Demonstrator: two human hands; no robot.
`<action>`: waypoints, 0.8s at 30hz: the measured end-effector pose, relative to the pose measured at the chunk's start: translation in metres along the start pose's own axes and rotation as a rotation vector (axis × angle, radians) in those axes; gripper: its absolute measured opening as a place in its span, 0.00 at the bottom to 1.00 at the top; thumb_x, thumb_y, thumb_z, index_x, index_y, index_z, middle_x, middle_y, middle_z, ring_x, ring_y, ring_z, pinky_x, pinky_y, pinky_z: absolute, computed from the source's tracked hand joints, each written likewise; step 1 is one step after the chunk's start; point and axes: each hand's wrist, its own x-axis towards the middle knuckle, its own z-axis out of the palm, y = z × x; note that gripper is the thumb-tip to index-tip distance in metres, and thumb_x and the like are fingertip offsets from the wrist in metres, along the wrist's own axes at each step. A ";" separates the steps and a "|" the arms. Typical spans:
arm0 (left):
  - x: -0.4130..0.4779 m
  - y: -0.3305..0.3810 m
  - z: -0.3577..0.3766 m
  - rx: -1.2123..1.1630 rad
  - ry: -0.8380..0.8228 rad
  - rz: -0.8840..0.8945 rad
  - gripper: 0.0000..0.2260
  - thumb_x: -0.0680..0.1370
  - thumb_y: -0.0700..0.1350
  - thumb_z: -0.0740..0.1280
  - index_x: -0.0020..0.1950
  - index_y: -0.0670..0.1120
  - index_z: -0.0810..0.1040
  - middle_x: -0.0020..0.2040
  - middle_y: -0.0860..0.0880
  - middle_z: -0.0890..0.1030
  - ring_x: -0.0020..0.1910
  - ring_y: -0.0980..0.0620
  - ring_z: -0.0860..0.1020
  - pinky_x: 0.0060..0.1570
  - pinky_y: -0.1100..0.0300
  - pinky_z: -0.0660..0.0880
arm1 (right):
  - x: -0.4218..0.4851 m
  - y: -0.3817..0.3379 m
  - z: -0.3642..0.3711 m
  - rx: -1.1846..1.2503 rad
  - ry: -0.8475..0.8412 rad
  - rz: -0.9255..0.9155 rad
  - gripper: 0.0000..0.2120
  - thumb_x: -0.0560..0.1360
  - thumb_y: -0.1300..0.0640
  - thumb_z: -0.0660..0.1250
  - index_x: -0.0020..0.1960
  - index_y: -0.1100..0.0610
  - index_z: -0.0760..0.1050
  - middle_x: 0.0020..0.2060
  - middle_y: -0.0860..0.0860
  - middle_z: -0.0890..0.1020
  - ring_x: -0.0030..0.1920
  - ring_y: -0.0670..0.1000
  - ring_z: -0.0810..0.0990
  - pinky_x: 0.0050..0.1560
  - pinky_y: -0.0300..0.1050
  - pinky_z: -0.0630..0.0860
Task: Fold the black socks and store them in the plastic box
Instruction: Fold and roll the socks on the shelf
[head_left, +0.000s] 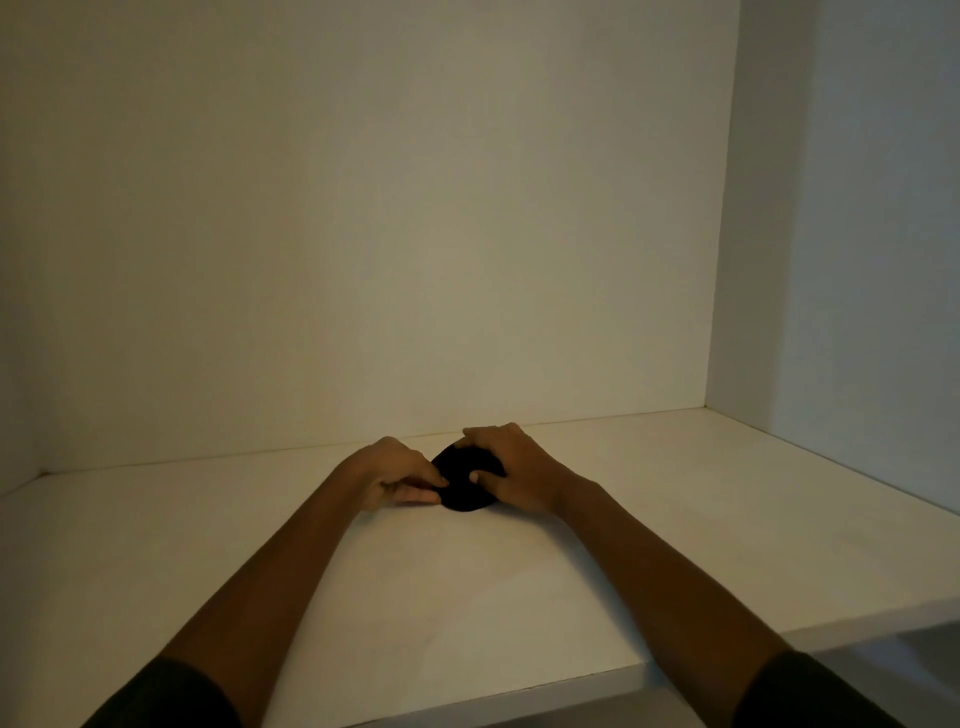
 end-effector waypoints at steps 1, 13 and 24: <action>0.000 0.000 -0.001 -0.012 -0.009 -0.009 0.08 0.70 0.26 0.69 0.49 0.31 0.78 0.43 0.37 0.81 0.40 0.45 0.81 0.29 0.61 0.81 | 0.000 -0.001 0.000 -0.040 -0.065 0.008 0.24 0.76 0.62 0.62 0.71 0.59 0.66 0.71 0.57 0.69 0.72 0.55 0.64 0.69 0.44 0.61; 0.014 -0.003 0.007 0.399 0.195 0.220 0.17 0.72 0.31 0.69 0.58 0.41 0.71 0.49 0.39 0.78 0.40 0.48 0.79 0.45 0.57 0.79 | 0.004 -0.004 0.013 -0.209 -0.329 0.175 0.28 0.82 0.53 0.48 0.77 0.62 0.44 0.77 0.58 0.49 0.78 0.55 0.47 0.77 0.50 0.49; 0.002 -0.010 0.029 0.920 0.461 0.642 0.22 0.75 0.36 0.60 0.68 0.48 0.70 0.72 0.49 0.68 0.70 0.50 0.67 0.70 0.49 0.57 | 0.002 -0.003 0.023 -0.415 -0.248 0.229 0.31 0.80 0.44 0.46 0.77 0.60 0.46 0.78 0.57 0.49 0.78 0.53 0.46 0.77 0.54 0.42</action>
